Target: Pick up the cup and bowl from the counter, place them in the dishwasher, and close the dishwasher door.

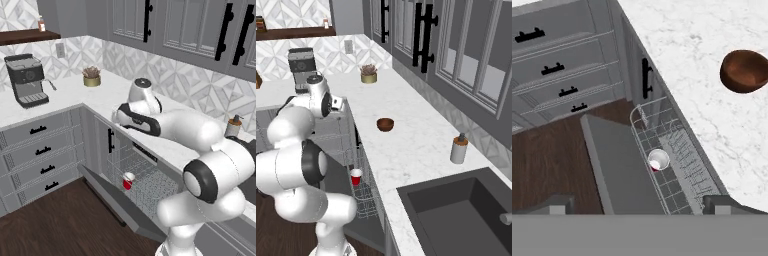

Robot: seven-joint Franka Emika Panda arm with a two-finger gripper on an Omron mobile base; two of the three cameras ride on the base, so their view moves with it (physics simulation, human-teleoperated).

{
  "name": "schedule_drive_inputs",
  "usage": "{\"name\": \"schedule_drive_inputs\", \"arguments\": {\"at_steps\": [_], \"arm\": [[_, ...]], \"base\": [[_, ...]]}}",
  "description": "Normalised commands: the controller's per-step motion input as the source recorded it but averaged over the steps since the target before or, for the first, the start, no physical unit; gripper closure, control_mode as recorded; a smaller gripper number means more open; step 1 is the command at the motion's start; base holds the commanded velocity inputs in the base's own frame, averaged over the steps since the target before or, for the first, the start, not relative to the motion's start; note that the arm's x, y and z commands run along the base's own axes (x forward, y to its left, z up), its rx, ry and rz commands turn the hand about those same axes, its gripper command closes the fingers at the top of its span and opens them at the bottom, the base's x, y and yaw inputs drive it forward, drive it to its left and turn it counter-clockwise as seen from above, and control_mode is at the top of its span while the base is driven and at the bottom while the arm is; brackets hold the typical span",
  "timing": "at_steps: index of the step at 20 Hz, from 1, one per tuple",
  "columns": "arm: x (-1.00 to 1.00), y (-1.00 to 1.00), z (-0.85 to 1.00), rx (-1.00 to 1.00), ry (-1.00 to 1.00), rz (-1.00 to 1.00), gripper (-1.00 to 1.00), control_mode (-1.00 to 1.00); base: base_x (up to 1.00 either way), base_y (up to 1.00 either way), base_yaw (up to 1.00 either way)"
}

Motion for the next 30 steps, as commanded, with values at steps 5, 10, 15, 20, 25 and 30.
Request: {"name": "schedule_drive_inputs", "arguments": {"at_steps": [5, 10, 15, 20, 25, 30], "arm": [[0.06, -0.32, 0.05, -0.11, 0.13, 0.13, -1.00, -1.00], [0.08, -0.49, -0.23, -0.05, 0.05, 0.11, -1.00, -1.00], [0.24, -0.57, -0.02, 0.00, 0.09, 0.09, -1.00, -1.00], [0.35, -0.44, -0.10, 0.00, 0.07, 0.10, -1.00, -1.00], [0.41, -0.39, -0.09, 0.00, 0.01, 0.12, -1.00, -1.00], [0.34, -0.36, -0.11, 0.00, 0.01, 0.12, -1.00, -1.00]], "base": [[0.00, 0.00, 0.00], [0.00, 0.00, 0.00], [0.00, 0.00, 0.00], [0.00, 0.00, 0.00], [0.00, 0.00, 0.00], [0.00, 0.00, 0.00]]}}
